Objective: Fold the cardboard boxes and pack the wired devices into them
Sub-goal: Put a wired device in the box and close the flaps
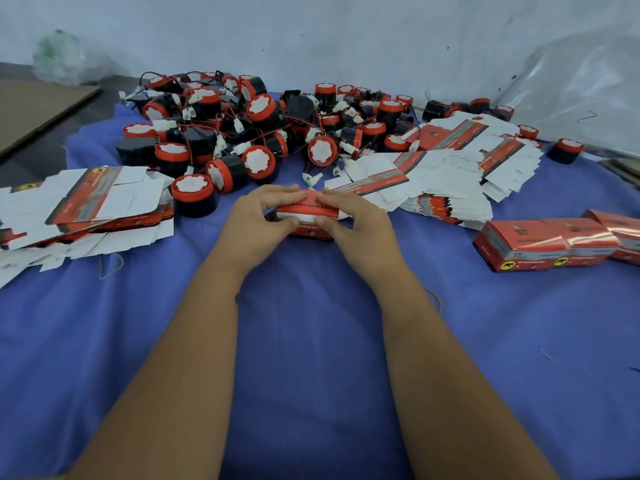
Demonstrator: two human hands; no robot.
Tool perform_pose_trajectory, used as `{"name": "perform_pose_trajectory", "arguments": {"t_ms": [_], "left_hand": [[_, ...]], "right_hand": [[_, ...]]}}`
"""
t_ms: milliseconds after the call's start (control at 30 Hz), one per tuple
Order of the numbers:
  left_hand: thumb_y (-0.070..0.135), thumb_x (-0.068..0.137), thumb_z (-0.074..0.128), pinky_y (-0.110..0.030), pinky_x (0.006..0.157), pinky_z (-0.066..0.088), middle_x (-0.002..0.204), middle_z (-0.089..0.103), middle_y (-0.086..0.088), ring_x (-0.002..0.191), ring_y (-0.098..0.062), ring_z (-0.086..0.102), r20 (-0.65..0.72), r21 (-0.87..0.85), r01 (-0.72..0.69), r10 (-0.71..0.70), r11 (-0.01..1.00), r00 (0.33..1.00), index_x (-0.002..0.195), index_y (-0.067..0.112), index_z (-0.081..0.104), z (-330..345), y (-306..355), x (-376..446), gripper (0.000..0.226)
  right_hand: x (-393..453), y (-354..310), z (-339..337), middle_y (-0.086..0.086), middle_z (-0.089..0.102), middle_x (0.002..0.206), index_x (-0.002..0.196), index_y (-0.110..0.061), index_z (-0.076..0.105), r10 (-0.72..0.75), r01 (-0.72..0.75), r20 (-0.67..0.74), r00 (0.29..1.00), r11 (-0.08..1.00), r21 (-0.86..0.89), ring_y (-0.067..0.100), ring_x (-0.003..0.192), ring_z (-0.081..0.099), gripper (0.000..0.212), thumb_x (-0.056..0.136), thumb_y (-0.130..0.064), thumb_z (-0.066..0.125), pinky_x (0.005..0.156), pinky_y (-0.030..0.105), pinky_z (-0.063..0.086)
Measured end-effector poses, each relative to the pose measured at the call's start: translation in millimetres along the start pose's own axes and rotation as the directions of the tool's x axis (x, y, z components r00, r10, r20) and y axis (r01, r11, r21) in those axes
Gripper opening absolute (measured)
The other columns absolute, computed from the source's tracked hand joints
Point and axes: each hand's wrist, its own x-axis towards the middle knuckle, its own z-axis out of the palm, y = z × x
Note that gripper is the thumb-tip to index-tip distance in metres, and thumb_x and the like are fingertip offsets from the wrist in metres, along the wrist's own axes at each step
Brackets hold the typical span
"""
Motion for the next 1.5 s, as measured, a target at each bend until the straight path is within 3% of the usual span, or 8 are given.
{"name": "perform_pose_trajectory", "arguments": {"t_ms": [167,400,633,867,1000,1167,1333,1500], "left_hand": [[0.003,0.09,0.067,-0.019,0.096,0.048,0.116,0.063,0.017,0.112,-0.002,0.059,-0.013,-0.121,-0.01,0.009,0.993,1.0,0.106,0.037,0.065,1.4,-0.8,-0.2,0.037],[0.003,0.094,0.062,-0.022,0.086,0.054,0.112,0.071,0.006,0.106,-0.009,0.067,-0.029,-0.328,0.021,-0.033,0.944,0.999,0.104,0.024,0.07,1.4,0.4,0.6,0.024],[-0.004,0.094,0.058,-0.019,0.083,0.054,0.116,0.066,0.014,0.108,-0.001,0.063,-0.009,-0.419,0.087,-0.1,0.904,0.995,0.091,0.023,0.072,2.3,2.8,0.8,0.031],[-0.006,0.087,0.066,-0.02,0.089,0.053,0.117,0.066,0.015,0.115,0.0,0.06,-0.03,-0.271,0.002,-0.011,0.963,0.999,0.093,0.03,0.072,2.7,0.6,-1.7,0.036],[-0.005,0.082,0.074,-0.013,0.086,0.052,0.115,0.065,0.017,0.109,0.011,0.059,-0.012,-0.202,-0.012,0.01,0.979,1.0,0.096,0.03,0.071,1.7,-1.1,-2.7,0.038],[-0.002,0.08,0.076,-0.013,0.084,0.052,0.119,0.065,0.01,0.111,0.001,0.06,-0.031,-0.189,0.021,-0.027,0.982,0.999,0.1,0.03,0.071,1.5,-0.4,-0.6,0.038],[0.0,0.082,0.075,-0.006,0.084,0.048,0.12,0.064,0.009,0.109,0.002,0.059,-0.036,-0.145,0.027,-0.033,0.989,0.999,0.093,0.028,0.072,2.4,3.0,-2.3,0.03],[0.001,0.086,0.072,-0.005,0.086,0.046,0.121,0.063,0.009,0.112,-0.001,0.057,-0.04,-0.067,0.007,-0.01,0.998,0.999,0.09,0.025,0.072,3.8,5.2,-4.0,0.025]], "right_hand": [[-0.4,-0.6,-2.1,-0.01,0.064,0.128,0.123,-0.022,0.067,0.015,-0.013,-0.04,0.999,0.999,0.04,-0.006,0.112,0.051,0.032,0.091,-0.02,0.068,0.092,0.0,0.034],[0.6,-5.1,-2.9,-0.009,0.067,0.119,0.119,-0.022,0.068,0.056,-0.049,-0.046,0.997,0.99,0.135,0.004,0.111,0.058,0.026,0.093,-0.021,0.065,0.093,0.017,0.046],[1.2,-6.8,-7.1,-0.007,0.064,0.111,0.102,-0.018,0.063,0.079,-0.072,-0.005,0.997,0.93,0.359,0.007,0.11,0.061,0.024,0.093,0.003,0.057,0.091,0.023,0.053],[1.1,-5.4,-6.0,-0.002,0.064,0.118,0.091,-0.013,0.068,0.097,-0.082,-0.027,0.995,0.936,0.344,0.004,0.107,0.06,0.018,0.092,0.003,0.059,0.093,0.022,0.052],[0.8,-4.7,-6.0,-0.007,0.065,0.113,0.095,-0.008,0.07,0.159,-0.136,-0.025,0.987,0.909,0.395,-0.01,0.095,0.061,0.027,0.087,0.007,0.049,0.08,0.012,0.052],[2.7,-4.3,-2.9,-0.004,0.063,0.117,0.087,-0.008,0.07,0.167,-0.135,-0.06,0.984,0.925,0.354,0.009,0.112,0.057,0.033,0.084,0.012,0.045,0.092,0.024,0.051],[4.2,-3.7,-0.5,-0.004,0.062,0.121,0.084,-0.009,0.068,0.143,-0.124,-0.064,0.988,0.962,0.244,0.01,0.113,0.054,0.035,0.081,0.014,0.043,0.081,0.006,0.046],[-1.0,-6.2,1.7,-0.003,0.061,0.121,0.081,-0.014,0.059,0.077,-0.071,-0.053,0.996,0.992,0.102,0.011,0.11,0.05,0.021,0.08,0.005,0.052,0.086,0.028,0.047]]}}
